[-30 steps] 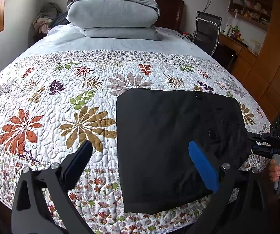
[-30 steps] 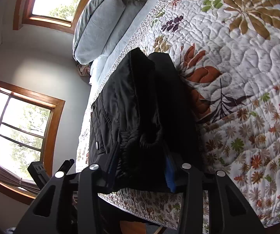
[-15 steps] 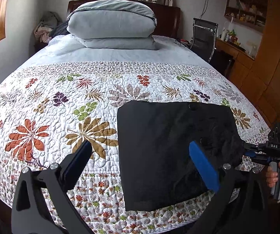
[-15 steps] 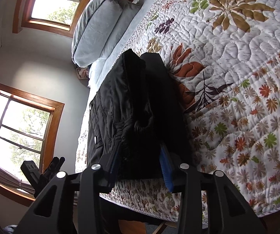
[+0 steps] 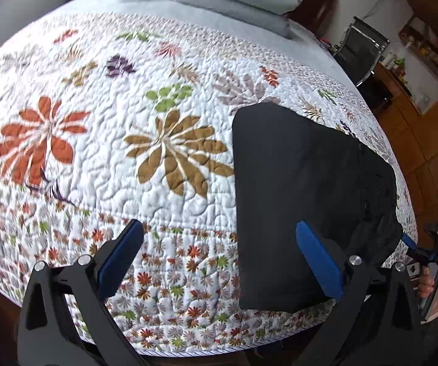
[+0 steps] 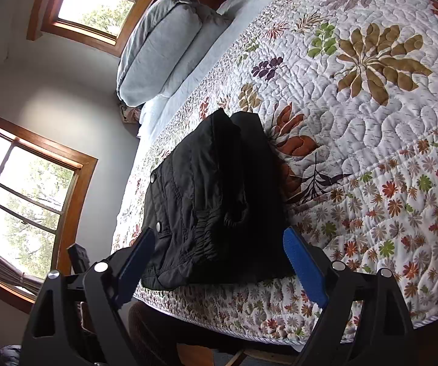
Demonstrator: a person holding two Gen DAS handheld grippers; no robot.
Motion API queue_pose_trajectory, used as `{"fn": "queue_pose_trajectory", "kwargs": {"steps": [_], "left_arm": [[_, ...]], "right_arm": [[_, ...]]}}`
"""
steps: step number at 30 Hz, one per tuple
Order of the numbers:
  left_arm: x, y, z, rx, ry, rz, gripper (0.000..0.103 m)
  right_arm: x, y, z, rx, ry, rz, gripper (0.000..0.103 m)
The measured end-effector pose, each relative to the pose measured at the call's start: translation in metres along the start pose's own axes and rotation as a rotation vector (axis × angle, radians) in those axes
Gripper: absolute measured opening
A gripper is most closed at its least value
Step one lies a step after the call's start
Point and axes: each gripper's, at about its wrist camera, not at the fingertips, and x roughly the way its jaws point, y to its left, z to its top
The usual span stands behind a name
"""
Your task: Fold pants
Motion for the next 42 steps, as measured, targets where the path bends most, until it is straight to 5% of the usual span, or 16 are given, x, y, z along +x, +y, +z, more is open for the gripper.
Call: {"fn": "queue_pose_trajectory", "kwargs": {"steps": [4,9,18,20,22,25,30,39,41,42], "left_arm": [[0.02,0.012,-0.012,-0.057,0.081,-0.046,0.1],[0.037,-0.006,-0.024,-0.004,0.135,-0.085,0.1],[0.059,-0.021,-0.02,-0.006,0.156,-0.101,0.1],[0.064,-0.021,-0.019,-0.01,0.167,-0.115,0.1],[0.068,-0.022,-0.017,-0.017,0.176,-0.14,0.1],[0.077,-0.021,-0.014,-0.035,0.209,-0.168,0.1],[0.092,-0.025,-0.011,-0.07,0.264,-0.272,0.1],[0.116,-0.052,-0.008,0.001,0.312,-0.282,0.1],[0.115,-0.049,-0.008,0.01,0.308,-0.296,0.099],[0.115,-0.049,-0.008,0.013,0.305,-0.297,0.099]], "right_arm": [[0.01,-0.001,0.0,0.012,0.01,-0.003,0.088],[0.025,-0.005,-0.005,0.024,0.036,-0.01,0.088],[0.052,0.015,-0.008,-0.057,0.103,-0.025,0.09],[0.059,0.017,-0.008,-0.066,0.105,-0.018,0.085],[0.064,0.02,-0.007,-0.074,0.105,-0.016,0.061],[0.067,0.016,-0.006,-0.054,0.098,-0.057,0.043],[0.058,0.011,-0.009,-0.044,0.085,-0.012,0.038],[0.057,0.003,-0.014,-0.02,0.092,0.009,0.04],[0.056,0.003,-0.011,-0.022,0.093,0.002,0.05],[0.054,0.003,-0.01,-0.022,0.096,0.007,0.064]]}}
